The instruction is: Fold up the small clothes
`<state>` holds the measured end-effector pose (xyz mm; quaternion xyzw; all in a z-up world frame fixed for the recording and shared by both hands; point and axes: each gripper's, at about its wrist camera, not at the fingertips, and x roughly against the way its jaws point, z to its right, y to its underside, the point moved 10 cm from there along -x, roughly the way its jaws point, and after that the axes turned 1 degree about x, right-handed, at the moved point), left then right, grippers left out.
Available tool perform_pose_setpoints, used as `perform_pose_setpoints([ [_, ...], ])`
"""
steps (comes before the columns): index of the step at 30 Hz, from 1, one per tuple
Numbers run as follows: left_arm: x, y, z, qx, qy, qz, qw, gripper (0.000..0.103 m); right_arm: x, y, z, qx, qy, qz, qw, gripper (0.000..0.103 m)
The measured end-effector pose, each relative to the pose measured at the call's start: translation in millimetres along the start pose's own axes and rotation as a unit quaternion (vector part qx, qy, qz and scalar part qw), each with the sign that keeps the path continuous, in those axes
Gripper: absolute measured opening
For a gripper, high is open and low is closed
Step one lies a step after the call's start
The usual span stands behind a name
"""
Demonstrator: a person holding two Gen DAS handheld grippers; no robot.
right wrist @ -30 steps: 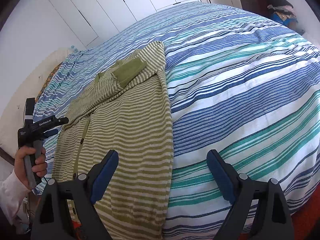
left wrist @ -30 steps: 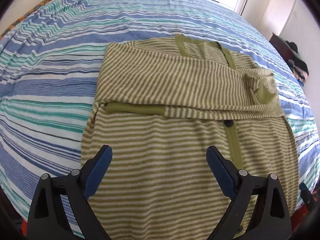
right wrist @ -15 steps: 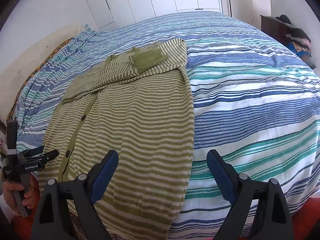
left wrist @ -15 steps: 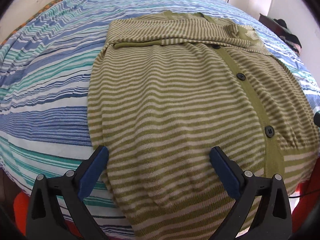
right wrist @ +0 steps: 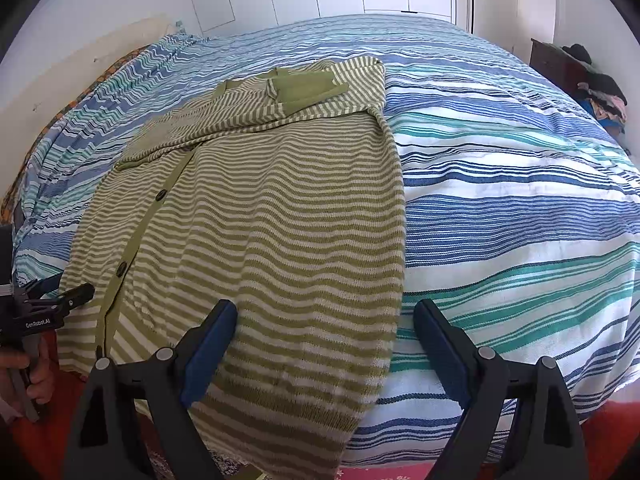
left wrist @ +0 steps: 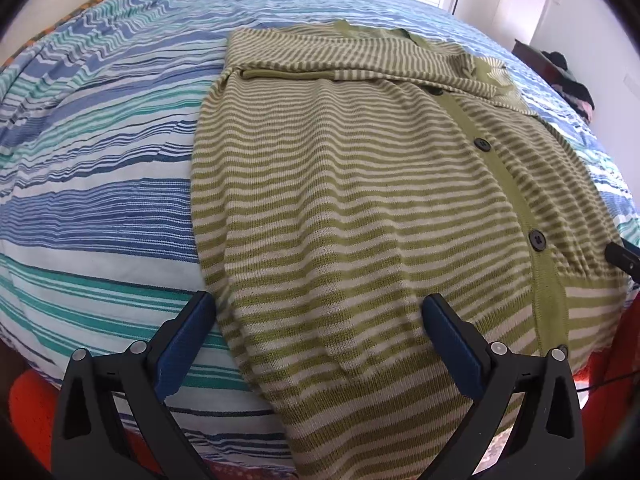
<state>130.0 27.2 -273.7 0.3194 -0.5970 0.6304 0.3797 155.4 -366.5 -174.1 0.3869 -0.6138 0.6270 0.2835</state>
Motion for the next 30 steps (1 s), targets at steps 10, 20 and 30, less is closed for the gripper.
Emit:
perform_pose_setpoints([
  [10, 8, 4, -6, 0.013, -0.005, -0.001, 0.9999, 0.102, 2, 2, -1, -0.003, -0.008, 0.002, 1.000, 0.089],
  [20, 11, 4, -9, 0.020, -0.008, -0.003, 0.9998, 0.102, 3, 0, 0, -0.010, -0.015, 0.005, 1.000, 0.089],
  [30, 33, -4, -69, 0.131, -0.006, 0.014, 0.9913, 0.102, 16, -8, 30, -0.075, -0.020, 0.033, 0.996, 0.089],
])
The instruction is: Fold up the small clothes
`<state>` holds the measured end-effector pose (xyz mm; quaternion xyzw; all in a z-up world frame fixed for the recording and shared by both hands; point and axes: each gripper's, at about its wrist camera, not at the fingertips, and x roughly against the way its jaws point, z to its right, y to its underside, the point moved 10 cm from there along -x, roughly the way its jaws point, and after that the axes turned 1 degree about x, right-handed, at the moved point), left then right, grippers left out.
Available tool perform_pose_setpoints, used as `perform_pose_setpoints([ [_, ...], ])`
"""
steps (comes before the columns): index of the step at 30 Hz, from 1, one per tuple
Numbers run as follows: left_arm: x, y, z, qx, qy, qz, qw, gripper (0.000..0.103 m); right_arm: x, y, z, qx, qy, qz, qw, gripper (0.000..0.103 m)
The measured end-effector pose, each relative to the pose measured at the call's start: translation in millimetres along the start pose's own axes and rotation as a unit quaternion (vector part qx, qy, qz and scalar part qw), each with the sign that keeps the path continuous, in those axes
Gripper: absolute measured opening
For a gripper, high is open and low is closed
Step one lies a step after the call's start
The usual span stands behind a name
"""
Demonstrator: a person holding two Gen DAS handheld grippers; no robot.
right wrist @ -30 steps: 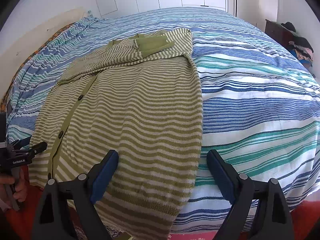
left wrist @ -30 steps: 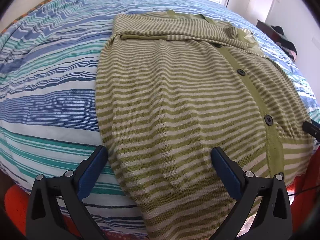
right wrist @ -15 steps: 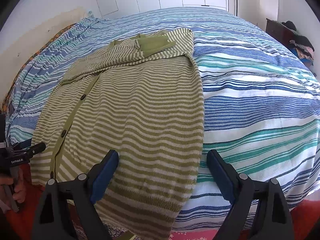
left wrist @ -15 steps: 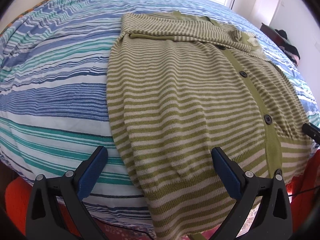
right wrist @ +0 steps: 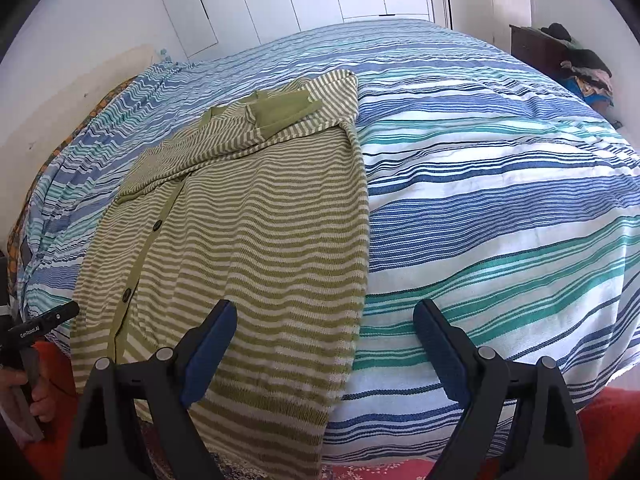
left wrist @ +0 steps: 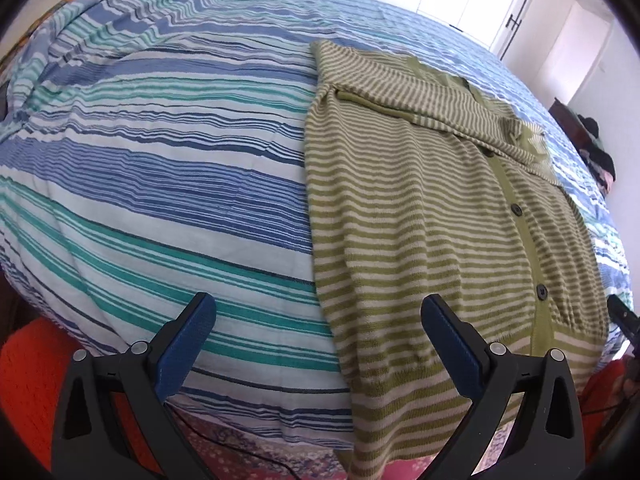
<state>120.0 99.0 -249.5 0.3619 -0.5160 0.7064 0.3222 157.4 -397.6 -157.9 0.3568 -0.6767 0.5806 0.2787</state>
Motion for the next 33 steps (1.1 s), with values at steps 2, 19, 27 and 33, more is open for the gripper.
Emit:
perform_pose_setpoints([
  [2, 1, -1, -17, 0.039, 0.011, -0.005, 0.9992, 0.102, 6, -6, 9, -0.025, -0.005, 0.013, 1.000, 0.089],
  [19, -2, 60, 54, -0.033, 0.161, -0.132, 0.9775, 0.101, 19, 18, -7, -0.137, -0.271, -0.182, 0.935, 0.089],
  [27, 1, 64, 69, -0.024, 0.216, -0.150, 0.9644, 0.082, 3, 50, -45, -0.125, -0.329, -0.230, 0.907, 0.090],
  [33, -10, 71, 56, -0.007, 0.191, -0.170, 0.9667, 0.078, -1, 58, -47, -0.096, -0.286, -0.243, 0.922, 0.088],
])
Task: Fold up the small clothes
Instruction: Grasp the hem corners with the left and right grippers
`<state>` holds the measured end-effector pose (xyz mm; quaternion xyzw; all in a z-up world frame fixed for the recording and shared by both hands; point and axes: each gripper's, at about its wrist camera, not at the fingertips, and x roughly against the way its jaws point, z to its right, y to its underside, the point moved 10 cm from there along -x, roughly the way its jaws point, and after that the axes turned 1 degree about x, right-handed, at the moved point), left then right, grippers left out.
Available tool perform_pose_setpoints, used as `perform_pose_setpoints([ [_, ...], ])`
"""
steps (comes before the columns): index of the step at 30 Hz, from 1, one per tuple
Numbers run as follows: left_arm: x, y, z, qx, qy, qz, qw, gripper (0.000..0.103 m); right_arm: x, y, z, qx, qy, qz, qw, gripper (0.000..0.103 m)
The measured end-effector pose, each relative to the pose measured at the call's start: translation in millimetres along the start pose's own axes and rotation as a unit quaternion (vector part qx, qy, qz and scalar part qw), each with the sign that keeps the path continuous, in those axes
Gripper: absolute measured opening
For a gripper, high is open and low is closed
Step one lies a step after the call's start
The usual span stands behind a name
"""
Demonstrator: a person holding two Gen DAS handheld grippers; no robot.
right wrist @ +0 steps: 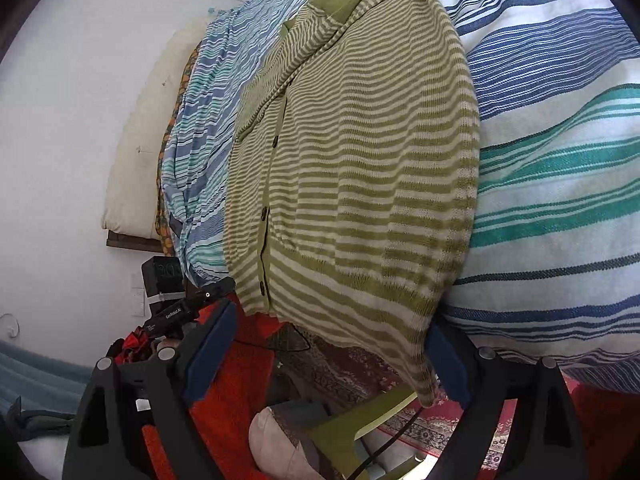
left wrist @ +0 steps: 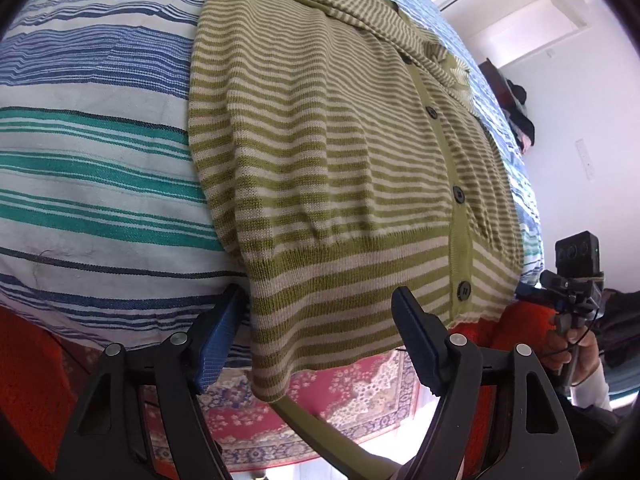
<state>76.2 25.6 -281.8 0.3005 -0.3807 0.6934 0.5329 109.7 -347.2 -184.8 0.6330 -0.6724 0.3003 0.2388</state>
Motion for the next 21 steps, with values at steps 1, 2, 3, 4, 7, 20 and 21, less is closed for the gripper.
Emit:
perform_pose_setpoints([
  [1, -2, 1, -1, 0.001, -0.001, -0.004, 1.0000, 0.080, -3, 1, 2, 0.000, 0.013, -0.005, 1.000, 0.086],
  [2, -2, 2, 0, -0.002, -0.002, -0.006, 1.0000, 0.081, -6, 2, 2, 0.003, 0.020, -0.008, 1.000, 0.085],
  [3, -3, 4, 2, -0.007, -0.004, -0.009, 0.9999, 0.085, -8, 4, 0, 0.008, 0.021, -0.011, 1.000, 0.084],
  [4, -4, 5, 3, -0.011, -0.006, -0.012, 0.9998, 0.090, -9, 4, -2, 0.013, 0.020, -0.013, 1.000, 0.084],
  [7, -9, 10, 4, -0.021, -0.022, -0.023, 0.9993, 0.093, -9, 8, -8, 0.021, 0.013, -0.021, 0.999, 0.083],
  [20, 6, 7, -3, 0.030, 0.026, -0.016, 0.9991, 0.066, -8, 10, -8, 0.018, 0.009, -0.015, 1.000, 0.067],
  [21, 7, 7, -5, 0.035, 0.025, -0.016, 0.9990, 0.060, -8, 10, -8, 0.017, 0.009, -0.015, 1.000, 0.065],
])
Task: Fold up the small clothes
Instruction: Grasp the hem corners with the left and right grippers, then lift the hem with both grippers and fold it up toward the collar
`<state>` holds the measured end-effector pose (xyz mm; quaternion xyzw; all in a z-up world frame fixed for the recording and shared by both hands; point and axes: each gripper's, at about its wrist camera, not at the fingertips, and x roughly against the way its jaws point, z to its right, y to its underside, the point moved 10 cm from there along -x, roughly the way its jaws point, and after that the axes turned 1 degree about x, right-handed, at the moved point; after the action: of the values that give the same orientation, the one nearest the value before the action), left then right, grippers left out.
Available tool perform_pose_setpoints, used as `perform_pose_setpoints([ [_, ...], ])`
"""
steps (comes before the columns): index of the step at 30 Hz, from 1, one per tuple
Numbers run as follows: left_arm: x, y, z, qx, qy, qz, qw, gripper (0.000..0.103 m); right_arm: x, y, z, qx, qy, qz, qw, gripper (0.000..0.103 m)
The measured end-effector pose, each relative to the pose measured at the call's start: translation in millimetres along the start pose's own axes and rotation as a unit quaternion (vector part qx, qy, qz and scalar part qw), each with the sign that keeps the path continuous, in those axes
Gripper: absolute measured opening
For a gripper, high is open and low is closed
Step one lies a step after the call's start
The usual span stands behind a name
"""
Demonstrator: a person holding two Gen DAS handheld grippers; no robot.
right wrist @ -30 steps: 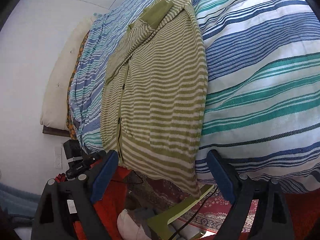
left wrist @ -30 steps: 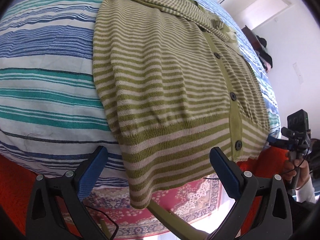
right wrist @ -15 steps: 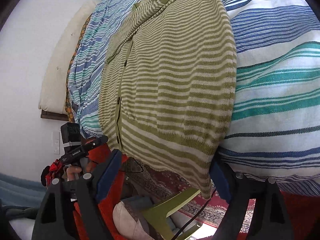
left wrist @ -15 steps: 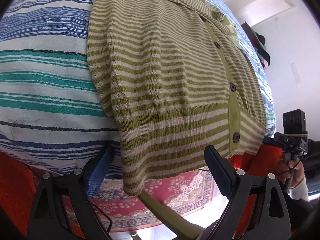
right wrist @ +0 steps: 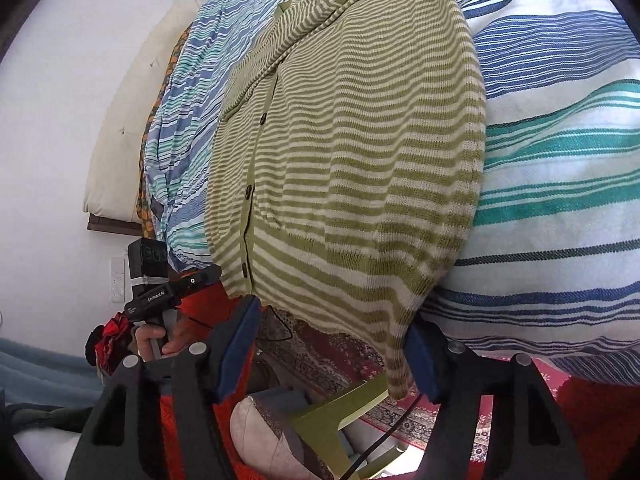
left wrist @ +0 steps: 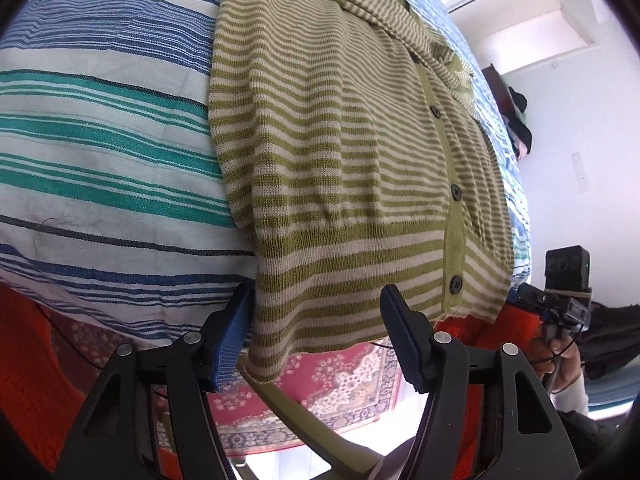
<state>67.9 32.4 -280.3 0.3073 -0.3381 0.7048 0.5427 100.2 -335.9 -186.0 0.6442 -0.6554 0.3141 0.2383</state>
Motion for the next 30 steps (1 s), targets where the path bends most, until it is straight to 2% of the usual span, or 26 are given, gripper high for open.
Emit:
perform_pose_setpoints([
  [1, 1, 0, -2, 0.004, -0.002, -0.001, 1.0000, 0.055, 0, 1, 0, 0.000, -0.001, -0.001, 1.000, 0.060],
  [2, 1, 1, -3, 0.006, -0.002, -0.001, 1.0000, 0.052, 0, 2, -1, -0.001, -0.003, -0.002, 1.000, 0.058],
  [3, 2, 1, -2, 0.007, 0.000, -0.001, 1.0000, 0.044, 0, 2, -2, 0.000, -0.004, -0.003, 1.000, 0.057],
  [5, 1, 2, -1, 0.005, 0.000, -0.003, 1.0000, 0.041, 3, 3, -5, 0.005, -0.006, -0.002, 1.000, 0.054],
  [6, 0, 2, 0, 0.003, -0.005, -0.004, 1.0000, 0.042, 3, 4, -5, 0.007, -0.003, -0.001, 1.000, 0.054],
  [9, -9, 4, -2, 0.002, -0.019, -0.013, 0.9997, 0.063, 1, 2, 6, 0.010, 0.052, -0.001, 0.999, 0.054],
  [12, -11, 7, 1, -0.020, -0.035, -0.016, 0.9991, 0.063, -4, 4, 12, 0.000, 0.056, -0.009, 0.998, 0.054],
  [13, -12, 7, 2, -0.026, -0.039, -0.018, 0.9987, 0.059, -5, 5, 10, 0.003, 0.052, -0.012, 0.999, 0.054],
  [14, -11, 8, 2, -0.031, -0.045, -0.020, 0.9983, 0.052, -6, 6, 8, 0.009, 0.049, -0.015, 0.999, 0.050],
  [15, -11, 10, 2, -0.034, -0.048, -0.024, 0.9980, 0.029, -6, 7, 5, 0.015, 0.050, -0.016, 0.999, 0.044],
  [16, -12, 11, 1, -0.035, -0.052, -0.029, 0.9976, 0.005, -5, 7, 3, 0.021, 0.057, -0.014, 0.998, 0.022],
  [17, -11, 12, 0, -0.035, -0.055, -0.029, 0.9974, 0.006, -4, 6, 2, 0.024, 0.062, -0.012, 0.998, 0.013],
  [18, -9, 12, 2, -0.037, -0.058, -0.024, 0.9974, 0.005, -2, 6, 1, 0.026, 0.063, -0.009, 0.998, 0.010],
  [21, 3, 11, 10, -0.053, -0.059, -0.008, 0.9969, 0.005, 5, 4, -7, 0.035, 0.061, 0.008, 0.997, 0.009],
  [25, 28, 8, 23, -0.053, -0.039, 0.018, 0.9977, 0.005, 22, 2, -23, 0.041, 0.040, 0.029, 0.998, 0.008],
  [27, 38, 5, 28, -0.042, -0.018, 0.028, 0.9986, 0.005, 30, 2, -29, 0.040, 0.027, 0.033, 0.998, 0.008],
  [30, 54, -9, 36, -0.022, 0.020, 0.051, 0.9983, 0.005, 41, -4, -38, 0.022, -0.017, 0.045, 0.999, 0.008],
])
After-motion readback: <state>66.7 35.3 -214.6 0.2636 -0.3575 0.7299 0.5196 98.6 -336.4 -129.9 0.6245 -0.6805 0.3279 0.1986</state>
